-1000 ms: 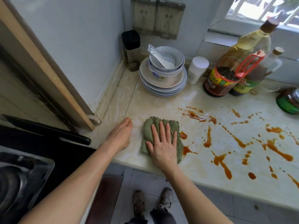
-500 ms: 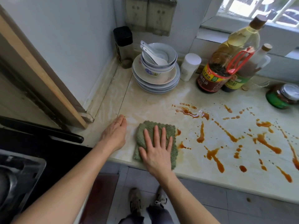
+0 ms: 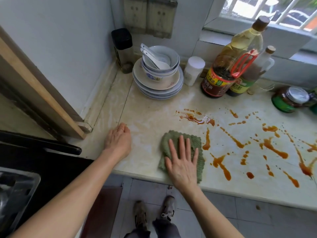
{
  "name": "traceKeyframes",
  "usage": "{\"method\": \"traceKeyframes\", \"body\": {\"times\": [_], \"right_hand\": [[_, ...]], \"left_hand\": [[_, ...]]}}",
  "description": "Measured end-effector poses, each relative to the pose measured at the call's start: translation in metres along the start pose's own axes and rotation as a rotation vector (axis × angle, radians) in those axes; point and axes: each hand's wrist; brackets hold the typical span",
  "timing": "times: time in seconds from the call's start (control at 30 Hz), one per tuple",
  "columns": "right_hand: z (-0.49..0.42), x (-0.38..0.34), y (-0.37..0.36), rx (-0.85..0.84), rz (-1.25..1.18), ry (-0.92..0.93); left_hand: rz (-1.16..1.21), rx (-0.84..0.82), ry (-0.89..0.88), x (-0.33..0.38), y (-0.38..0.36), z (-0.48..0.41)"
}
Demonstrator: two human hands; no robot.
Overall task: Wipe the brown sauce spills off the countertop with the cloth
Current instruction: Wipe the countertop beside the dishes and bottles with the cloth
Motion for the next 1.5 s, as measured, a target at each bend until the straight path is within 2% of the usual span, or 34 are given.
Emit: {"method": "traceKeyframes", "body": {"times": [0.1,0.2,0.33,0.43,0.5,0.57,0.63,0.77,0.87,0.97,1.07,1.13,1.27,1.33,1.4,1.5], "right_hand": [[0.009,-0.041,-0.002,-0.014,-0.053,0.131],[0.004,-0.030,-0.003,-0.027,-0.049,0.224],[0.000,0.023,-0.001,-0.016,0.026,0.049],[0.002,0.010,0.000,-0.019,0.009,-0.091],[-0.001,-0.018,0.002,-0.031,-0.023,-0.059],[-0.009,-0.037,0.004,-0.029,-0.028,0.062],[-0.026,-0.032,0.004,-0.020,-0.003,0.121],[-0.056,0.003,0.003,-0.047,0.107,-0.023],[-0.056,-0.003,0.004,-0.028,0.123,-0.097],[-0.055,-0.027,0.001,-0.016,0.019,-0.015],[-0.082,-0.029,0.001,-0.098,-0.055,0.088],[-0.110,-0.019,0.002,-0.135,-0.057,0.095],[-0.122,-0.003,0.005,-0.156,-0.067,-0.085],[-0.105,-0.006,0.001,-0.069,-0.123,-0.153],[-0.089,-0.015,-0.001,-0.010,-0.196,-0.124],[-0.090,-0.016,-0.004,-0.017,-0.250,0.020]], "left_hand": [[0.020,0.072,-0.002,0.014,0.005,-0.002],[0.116,0.111,-0.085,0.025,-0.001,-0.005],[0.165,0.111,-0.128,0.025,-0.007,-0.003],[0.169,0.139,-0.151,0.022,-0.009,-0.001],[0.168,0.143,-0.181,0.024,-0.009,-0.001],[0.169,0.135,-0.215,0.032,-0.007,-0.004],[0.183,0.140,-0.243,0.043,-0.004,-0.008],[0.195,0.139,-0.266,0.055,-0.003,-0.020],[0.185,0.116,-0.245,0.054,-0.007,-0.027],[0.160,0.103,-0.238,0.053,-0.007,-0.035],[0.132,0.084,-0.254,0.054,-0.004,-0.045],[0.114,0.051,-0.246,0.056,-0.003,-0.050],[0.083,-0.020,-0.237,0.055,-0.007,-0.050],[0.068,-0.034,-0.227,0.058,-0.007,-0.052],[0.071,-0.048,-0.208,0.061,-0.006,-0.053],[0.066,-0.063,-0.176,0.065,-0.007,-0.054]]}}
Point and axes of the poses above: each hand's wrist, its own z-axis away from the middle knuckle, its own y-axis out of the back of the hand, x = y × z, and after that the axes turned 9 degrees about x, right-handed
